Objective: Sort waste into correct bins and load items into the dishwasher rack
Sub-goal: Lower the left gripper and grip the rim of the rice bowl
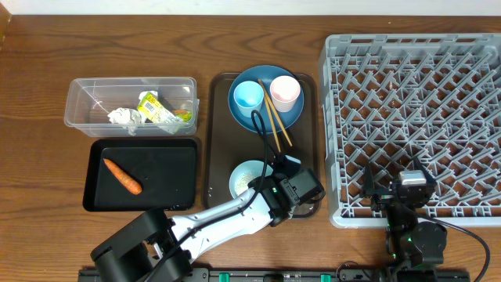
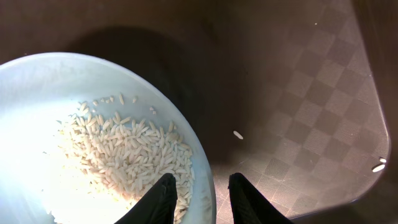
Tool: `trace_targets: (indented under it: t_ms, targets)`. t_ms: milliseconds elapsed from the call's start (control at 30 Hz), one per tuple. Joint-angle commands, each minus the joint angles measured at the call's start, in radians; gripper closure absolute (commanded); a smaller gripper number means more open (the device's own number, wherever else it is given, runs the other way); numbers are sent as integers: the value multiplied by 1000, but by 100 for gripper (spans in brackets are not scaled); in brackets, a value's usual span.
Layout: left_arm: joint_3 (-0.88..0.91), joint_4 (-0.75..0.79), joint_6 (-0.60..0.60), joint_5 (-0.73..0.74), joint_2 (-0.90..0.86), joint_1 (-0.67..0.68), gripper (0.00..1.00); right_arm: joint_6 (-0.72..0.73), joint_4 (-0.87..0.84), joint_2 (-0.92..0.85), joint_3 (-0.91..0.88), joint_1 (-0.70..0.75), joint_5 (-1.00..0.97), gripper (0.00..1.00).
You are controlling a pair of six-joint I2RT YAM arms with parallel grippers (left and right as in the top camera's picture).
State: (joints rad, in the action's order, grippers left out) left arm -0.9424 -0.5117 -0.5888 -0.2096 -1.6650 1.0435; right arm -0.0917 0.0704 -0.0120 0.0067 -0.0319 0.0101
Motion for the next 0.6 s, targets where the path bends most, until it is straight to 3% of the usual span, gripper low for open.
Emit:
trace_targets:
  t_ms: [0,133,567]
  targets:
    - [-14,2,-19,-20,-7,2,69,-11,5,0,-1,6,-2,1]
    - [-14,2,-19,-19,-7,2,77,-10,4,0,-1,6,-2,1]
    - [-14,2,-19,-19,-7,2,80,-11,5,0,-1,6,-2,1]
